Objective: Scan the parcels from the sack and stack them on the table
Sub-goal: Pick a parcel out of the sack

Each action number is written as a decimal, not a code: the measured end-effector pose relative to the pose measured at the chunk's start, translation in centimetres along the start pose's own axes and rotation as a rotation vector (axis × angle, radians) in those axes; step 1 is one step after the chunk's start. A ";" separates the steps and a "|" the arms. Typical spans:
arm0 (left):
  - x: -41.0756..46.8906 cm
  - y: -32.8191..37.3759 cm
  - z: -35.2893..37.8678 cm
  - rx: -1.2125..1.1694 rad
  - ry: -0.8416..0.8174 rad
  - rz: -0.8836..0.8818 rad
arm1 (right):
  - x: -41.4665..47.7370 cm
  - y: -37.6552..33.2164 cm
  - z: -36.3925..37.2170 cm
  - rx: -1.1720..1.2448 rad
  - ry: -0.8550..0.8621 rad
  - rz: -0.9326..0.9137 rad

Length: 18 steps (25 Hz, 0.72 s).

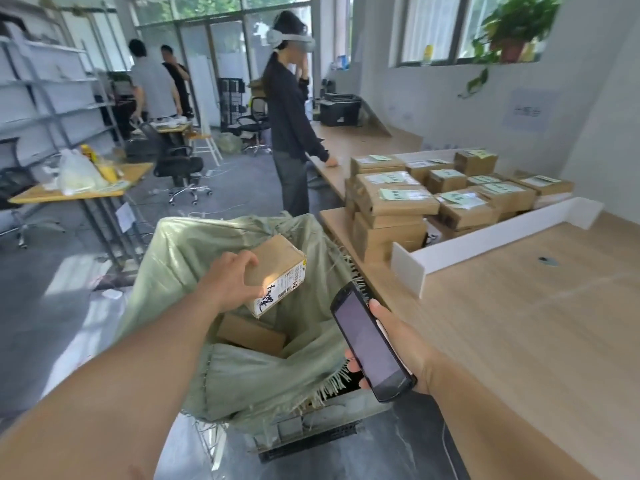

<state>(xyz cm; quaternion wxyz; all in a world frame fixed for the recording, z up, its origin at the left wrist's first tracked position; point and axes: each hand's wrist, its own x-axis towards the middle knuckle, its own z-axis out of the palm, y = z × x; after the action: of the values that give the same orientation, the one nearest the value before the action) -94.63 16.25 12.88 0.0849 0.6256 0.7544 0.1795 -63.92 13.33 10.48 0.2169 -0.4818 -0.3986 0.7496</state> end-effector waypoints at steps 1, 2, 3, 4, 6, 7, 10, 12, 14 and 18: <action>0.1 -1.4 -0.1 -0.002 0.006 -0.024 | 1.1 0.0 0.7 -0.014 -0.042 -0.002; 0.3 -2.5 -0.1 0.004 0.002 -0.036 | 1.8 -0.2 1.1 -0.022 -0.071 0.001; 0.6 -3.4 -0.1 0.010 -0.011 -0.043 | 2.7 -0.2 1.5 -0.033 -0.083 0.004; 1.2 -4.1 0.1 0.019 -0.020 -0.047 | 3.4 -0.4 1.8 -0.040 -0.096 0.005; 3.1 -4.6 0.7 0.045 -0.010 -0.047 | 4.6 -0.7 1.9 -0.037 -0.108 0.003; 4.3 -4.5 1.1 0.062 0.021 -0.032 | 5.1 -0.9 1.6 -0.030 -0.102 0.006; 7.6 -3.5 2.9 0.064 0.048 0.014 | 6.1 -1.6 0.3 -0.003 -0.078 -0.005; 9.3 -3.2 4.5 0.016 -0.005 0.034 | 6.3 -2.1 -0.7 0.042 -0.040 0.020; 10.0 -2.9 5.7 0.079 -0.035 0.030 | 6.2 -2.3 -1.6 0.074 0.009 0.056; 10.7 -1.2 6.0 0.094 -0.051 0.062 | 6.5 -1.9 -2.9 0.079 0.072 0.085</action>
<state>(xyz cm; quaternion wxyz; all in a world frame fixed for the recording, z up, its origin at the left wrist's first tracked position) -95.76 27.48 7.96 0.0690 0.6564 0.7398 0.1305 -64.32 20.20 7.82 0.2180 -0.5159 -0.3400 0.7554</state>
